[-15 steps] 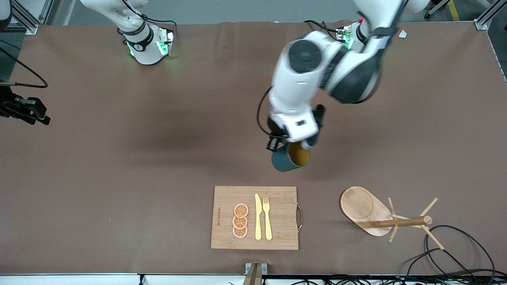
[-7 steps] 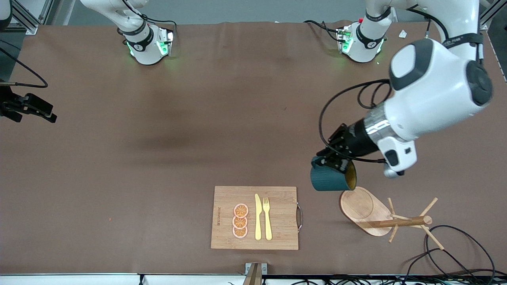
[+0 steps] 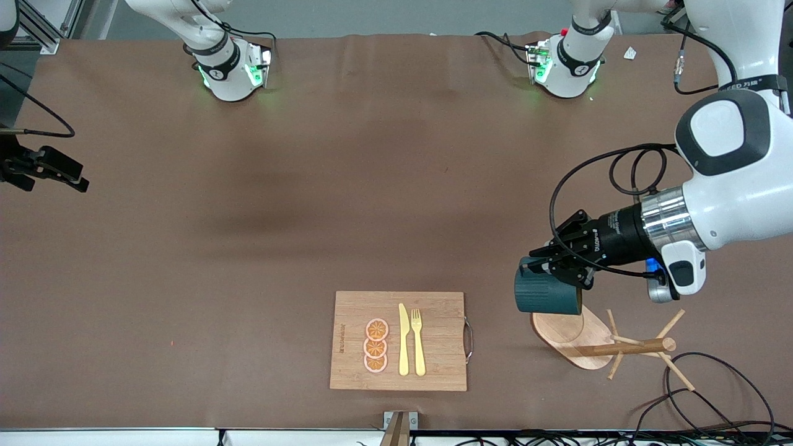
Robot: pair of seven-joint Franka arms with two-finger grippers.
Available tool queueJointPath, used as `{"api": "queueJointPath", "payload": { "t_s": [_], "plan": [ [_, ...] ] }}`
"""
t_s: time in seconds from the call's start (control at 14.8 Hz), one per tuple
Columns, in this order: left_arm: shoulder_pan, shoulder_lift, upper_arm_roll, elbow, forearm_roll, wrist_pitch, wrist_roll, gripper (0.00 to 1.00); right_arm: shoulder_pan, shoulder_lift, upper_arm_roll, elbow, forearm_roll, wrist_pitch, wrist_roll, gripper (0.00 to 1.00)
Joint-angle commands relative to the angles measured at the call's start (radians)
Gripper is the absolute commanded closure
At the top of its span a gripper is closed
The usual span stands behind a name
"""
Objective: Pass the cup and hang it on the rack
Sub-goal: 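Carry the mug with the left gripper toward the wooden rack, then tilt the mug sideways with the left gripper beside the rack peg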
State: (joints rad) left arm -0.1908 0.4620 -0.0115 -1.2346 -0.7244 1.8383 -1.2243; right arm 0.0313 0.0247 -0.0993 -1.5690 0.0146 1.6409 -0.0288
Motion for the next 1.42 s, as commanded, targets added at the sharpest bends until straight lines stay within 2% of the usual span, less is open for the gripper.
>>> {"api": "queueJointPath", "payload": {
  "t_s": [0.0, 0.67, 1.15, 1.35],
  "plan": [
    [0.034, 0.016, -0.007, 0.003, -0.096, -0.016, 0.025, 1.00, 0.007, -0.028, -0.002, -0.031, -0.015, 0.007, 0.009, 0.00],
    [0.077, 0.082, -0.007, 0.001, -0.306, -0.056, 0.176, 1.00, 0.007, -0.028, 0.000, -0.031, -0.015, 0.005, 0.009, 0.00],
    [0.168, 0.158, -0.007, 0.001, -0.484, -0.223, 0.284, 1.00, 0.007, -0.028, -0.002, -0.031, -0.015, 0.005, 0.009, 0.00],
    [0.203, 0.187, -0.007, 0.003, -0.553, -0.228, 0.307, 1.00, 0.007, -0.028, -0.002, -0.031, -0.015, 0.005, 0.009, 0.00]
  ]
}}
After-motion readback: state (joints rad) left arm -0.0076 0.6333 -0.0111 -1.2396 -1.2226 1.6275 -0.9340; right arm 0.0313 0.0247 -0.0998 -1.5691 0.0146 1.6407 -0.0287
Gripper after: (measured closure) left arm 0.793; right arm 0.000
